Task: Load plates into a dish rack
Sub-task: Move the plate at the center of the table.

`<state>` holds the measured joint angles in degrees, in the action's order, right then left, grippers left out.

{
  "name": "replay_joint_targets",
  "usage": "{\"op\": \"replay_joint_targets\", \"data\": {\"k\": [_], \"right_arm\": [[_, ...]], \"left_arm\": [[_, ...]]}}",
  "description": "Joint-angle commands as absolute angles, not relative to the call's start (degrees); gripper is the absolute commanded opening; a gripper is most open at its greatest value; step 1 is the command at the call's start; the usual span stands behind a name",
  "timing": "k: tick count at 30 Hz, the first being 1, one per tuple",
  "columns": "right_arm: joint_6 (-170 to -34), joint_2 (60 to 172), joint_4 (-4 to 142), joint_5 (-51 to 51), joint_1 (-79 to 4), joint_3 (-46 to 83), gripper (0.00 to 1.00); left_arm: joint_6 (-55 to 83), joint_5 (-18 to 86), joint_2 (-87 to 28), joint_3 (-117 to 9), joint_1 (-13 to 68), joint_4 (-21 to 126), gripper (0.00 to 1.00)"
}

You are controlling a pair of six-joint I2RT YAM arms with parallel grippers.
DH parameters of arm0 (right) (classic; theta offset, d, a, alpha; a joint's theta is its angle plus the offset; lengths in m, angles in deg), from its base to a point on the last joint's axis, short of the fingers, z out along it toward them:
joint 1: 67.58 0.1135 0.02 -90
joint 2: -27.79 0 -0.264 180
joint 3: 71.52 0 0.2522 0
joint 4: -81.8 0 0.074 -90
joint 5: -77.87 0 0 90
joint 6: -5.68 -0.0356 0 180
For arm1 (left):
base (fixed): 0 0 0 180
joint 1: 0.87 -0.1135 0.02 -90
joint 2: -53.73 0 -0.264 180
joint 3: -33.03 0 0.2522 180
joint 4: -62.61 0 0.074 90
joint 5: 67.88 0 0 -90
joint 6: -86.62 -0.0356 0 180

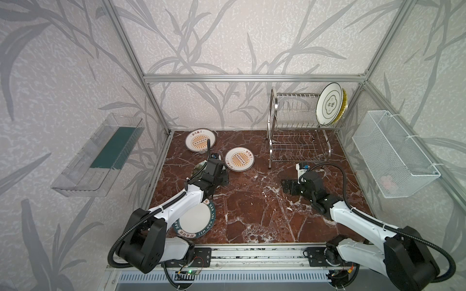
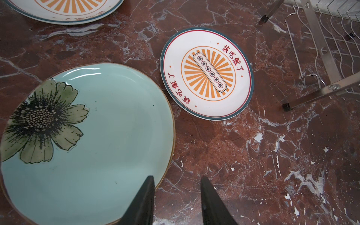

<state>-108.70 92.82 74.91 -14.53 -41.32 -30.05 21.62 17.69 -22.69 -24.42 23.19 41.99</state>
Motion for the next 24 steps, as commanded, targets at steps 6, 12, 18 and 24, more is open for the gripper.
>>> {"op": "replay_joint_targets", "data": {"k": [6, 12, 18, 24], "right_arm": [[-109.7, 92.7, 76.5, -14.0, -41.1, -30.9, 0.96], [-109.6, 93.1, 76.4, -13.7, -41.2, -30.9, 0.96], [-110.1, 93.9, 77.0, -13.2, -41.2, -31.0, 0.96], [-110.7, 95.2, 77.8, -12.6, -41.2, -31.0, 0.96]], "left_arm": [[21.5, 15.7, -26.0, -27.1, 21.8, 42.1, 0.38], [21.8, 17.0, -29.6, -28.0, 20.7, 43.1, 0.38], [21.8, 18.1, -33.4, -29.7, 20.6, 42.7, 0.38], [20.9, 18.8, -35.6, -30.8, 20.6, 42.0, 0.38]]}}
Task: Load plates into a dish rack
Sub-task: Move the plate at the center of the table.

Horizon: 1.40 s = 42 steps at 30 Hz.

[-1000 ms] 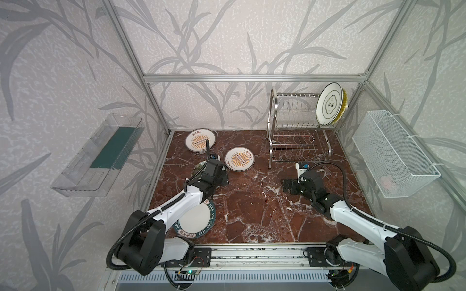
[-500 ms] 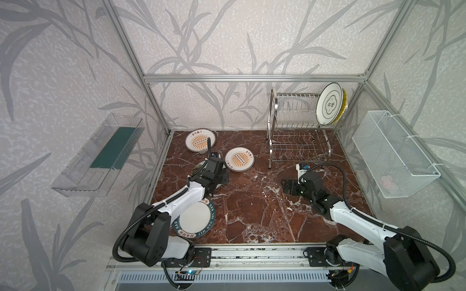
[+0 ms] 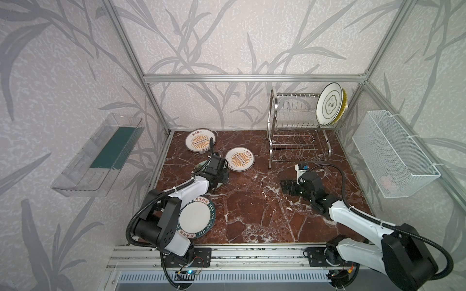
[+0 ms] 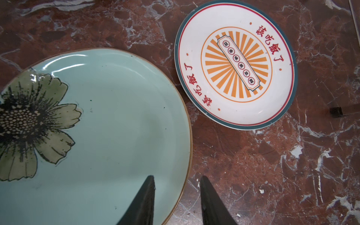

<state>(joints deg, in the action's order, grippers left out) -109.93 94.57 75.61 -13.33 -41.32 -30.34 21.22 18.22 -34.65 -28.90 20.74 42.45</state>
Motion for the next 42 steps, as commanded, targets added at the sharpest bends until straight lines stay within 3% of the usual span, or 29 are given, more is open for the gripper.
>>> {"op": "replay_joint_targets", "data": {"k": [1, 20, 42], "right_arm": [[-111.1, 95.6, 78.2, -12.2, -41.2, -31.0, 0.96], [-115.0, 100.4, 84.0, -8.1, -41.2, -31.6, 0.95], [-113.7, 94.8, 78.9, -9.6, -41.3, -31.2, 0.95]], "left_arm": [[20.8, 18.8, -36.1, -31.4, 20.5, 41.0, 0.38], [19.4, 23.0, -41.9, -37.1, 20.5, 38.5, 0.37], [19.2, 34.1, -63.4, -61.3, 20.7, 39.8, 0.37]]}}
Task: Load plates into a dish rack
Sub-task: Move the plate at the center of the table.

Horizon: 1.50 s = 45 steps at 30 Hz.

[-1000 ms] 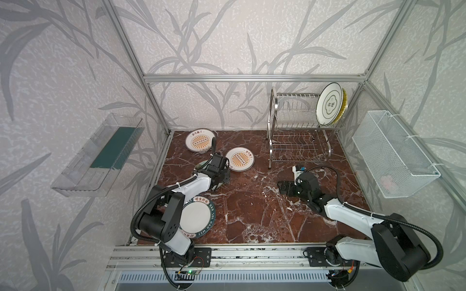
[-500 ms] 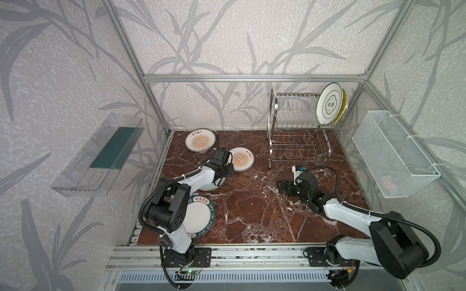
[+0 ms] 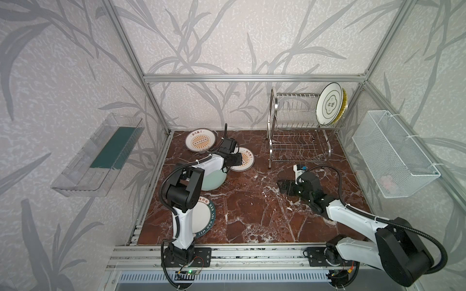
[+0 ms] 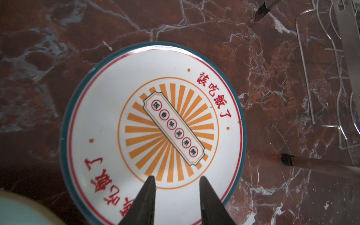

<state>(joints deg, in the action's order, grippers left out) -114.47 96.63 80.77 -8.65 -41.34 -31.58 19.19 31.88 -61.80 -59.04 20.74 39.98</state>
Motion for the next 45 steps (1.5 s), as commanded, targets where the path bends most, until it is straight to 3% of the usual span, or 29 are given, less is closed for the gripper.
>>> {"op": "replay_joint_targets", "data": {"k": [1, 19, 32, 45], "right_arm": [[-113.6, 94.4, 78.6, -9.8, -41.3, -31.3, 0.95], [-113.3, 91.6, 77.0, -11.1, -41.3, -32.2, 0.95], [-113.0, 91.1, 76.6, -11.9, -41.3, -32.8, 0.95], [-113.2, 90.1, 76.1, -12.2, -41.2, -33.1, 0.95]], "left_arm": [[19.2, 33.8, -64.3, -62.3, 20.6, 39.6, 0.37], [17.4, 30.9, -75.9, -76.8, 20.5, 33.8, 0.37], [16.1, 27.8, -77.1, -78.9, 20.6, 37.9, 0.36], [13.3, 17.2, -79.7, -86.5, 20.5, 37.5, 0.36]]}}
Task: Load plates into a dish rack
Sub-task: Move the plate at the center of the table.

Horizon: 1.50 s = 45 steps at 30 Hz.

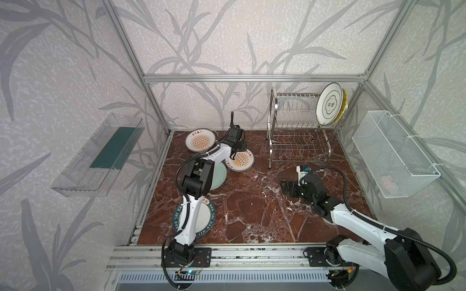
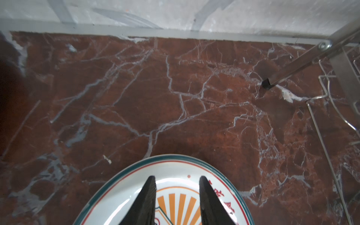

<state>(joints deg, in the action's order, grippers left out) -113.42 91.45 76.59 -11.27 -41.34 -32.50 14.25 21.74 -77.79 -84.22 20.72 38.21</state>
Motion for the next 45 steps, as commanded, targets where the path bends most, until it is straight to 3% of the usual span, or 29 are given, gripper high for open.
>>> {"op": "replay_joint_targets", "data": {"k": [1, 12, 24, 45], "right_arm": [[-113.1, 90.0, 76.0, -12.2, -41.2, -33.1, 0.95], [-112.5, 88.7, 74.2, -12.8, -41.3, -32.7, 0.95], [-112.8, 88.0, 73.9, -12.8, -41.3, -32.7, 0.95], [-112.3, 86.2, 72.7, -13.3, -41.3, -32.4, 0.95]], "left_arm": [[13.6, 16.2, -80.0, -87.3, 20.5, 37.0, 0.36], [15.4, 9.6, -85.9, -97.3, 20.1, 30.3, 0.36], [18.2, 9.0, -91.7, -107.5, 19.1, 21.3, 0.36], [18.5, 11.2, -93.9, -110.1, 18.5, 18.2, 0.36]]}}
